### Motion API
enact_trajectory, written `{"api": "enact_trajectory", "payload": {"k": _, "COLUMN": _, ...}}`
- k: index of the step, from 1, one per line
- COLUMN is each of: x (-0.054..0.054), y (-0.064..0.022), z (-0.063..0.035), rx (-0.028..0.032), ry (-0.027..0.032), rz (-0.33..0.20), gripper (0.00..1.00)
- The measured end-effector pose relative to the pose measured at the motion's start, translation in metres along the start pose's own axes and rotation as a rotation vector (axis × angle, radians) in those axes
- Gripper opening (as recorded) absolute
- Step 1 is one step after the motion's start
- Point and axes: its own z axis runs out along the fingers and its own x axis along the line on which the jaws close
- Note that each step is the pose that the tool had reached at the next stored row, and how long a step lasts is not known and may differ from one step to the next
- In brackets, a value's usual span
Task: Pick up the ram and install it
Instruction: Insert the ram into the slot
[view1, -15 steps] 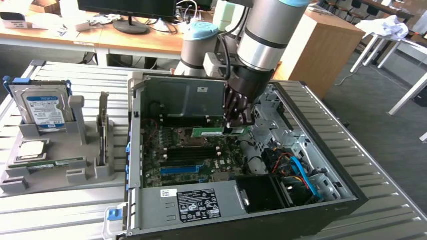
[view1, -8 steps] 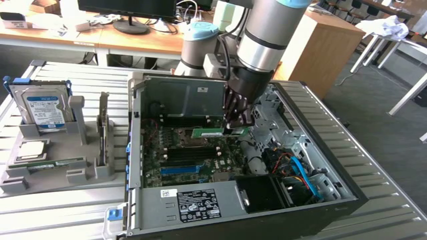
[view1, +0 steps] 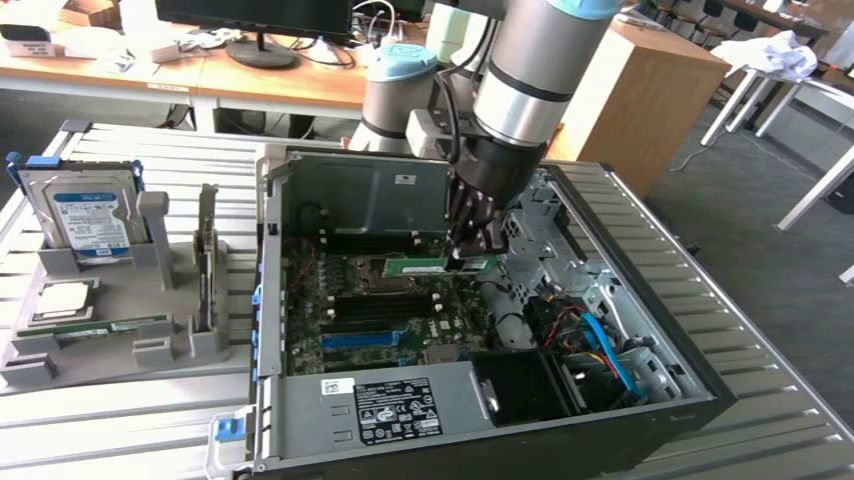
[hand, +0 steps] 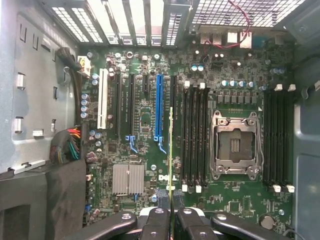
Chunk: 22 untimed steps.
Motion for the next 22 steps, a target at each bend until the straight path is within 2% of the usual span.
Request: {"api": "enact_trajectory", "payload": {"k": 22, "x": 0.0001, "y": -0.0002, "z": 0.0057, "rx": 0.0, "ry": 0.0, "rz": 0.0, "gripper": 0.13}}
